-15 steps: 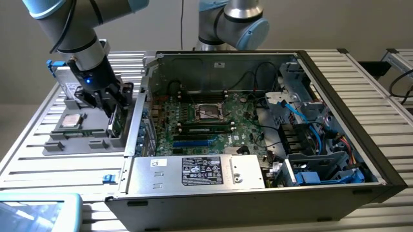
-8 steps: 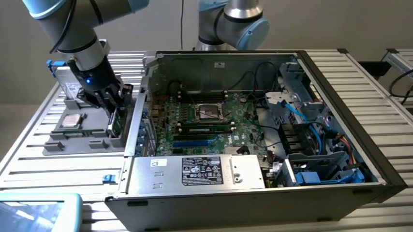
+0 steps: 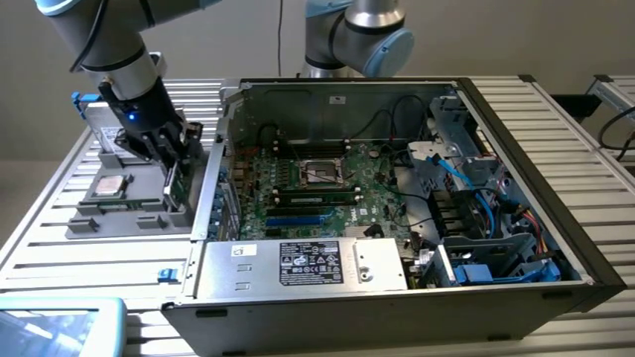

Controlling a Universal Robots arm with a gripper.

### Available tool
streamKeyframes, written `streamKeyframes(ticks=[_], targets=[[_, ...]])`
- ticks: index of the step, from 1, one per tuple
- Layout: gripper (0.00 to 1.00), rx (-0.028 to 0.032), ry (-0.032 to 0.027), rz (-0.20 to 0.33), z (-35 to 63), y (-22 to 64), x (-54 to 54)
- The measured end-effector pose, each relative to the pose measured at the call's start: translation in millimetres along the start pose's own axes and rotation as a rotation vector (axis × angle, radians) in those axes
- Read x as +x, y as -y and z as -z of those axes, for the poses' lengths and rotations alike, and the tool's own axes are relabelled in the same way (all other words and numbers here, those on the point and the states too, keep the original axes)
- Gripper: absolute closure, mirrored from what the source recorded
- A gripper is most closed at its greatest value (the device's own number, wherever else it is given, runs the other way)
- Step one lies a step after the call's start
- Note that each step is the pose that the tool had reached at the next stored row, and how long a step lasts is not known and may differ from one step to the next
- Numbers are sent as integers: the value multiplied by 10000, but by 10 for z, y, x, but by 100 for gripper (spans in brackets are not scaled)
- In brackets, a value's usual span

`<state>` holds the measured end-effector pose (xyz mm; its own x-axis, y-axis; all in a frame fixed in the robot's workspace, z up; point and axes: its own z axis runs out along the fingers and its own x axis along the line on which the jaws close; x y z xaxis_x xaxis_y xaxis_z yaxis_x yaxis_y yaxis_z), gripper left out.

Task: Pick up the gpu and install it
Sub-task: 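Pick up the gpu and move the gpu toward the slot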

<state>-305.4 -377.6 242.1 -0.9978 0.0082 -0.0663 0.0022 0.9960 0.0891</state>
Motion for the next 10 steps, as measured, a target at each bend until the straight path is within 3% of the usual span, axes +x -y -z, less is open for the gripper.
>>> streamKeyframes(ticks=[10], targets=[[72, 1, 0, -3, 456, -28, -30]])
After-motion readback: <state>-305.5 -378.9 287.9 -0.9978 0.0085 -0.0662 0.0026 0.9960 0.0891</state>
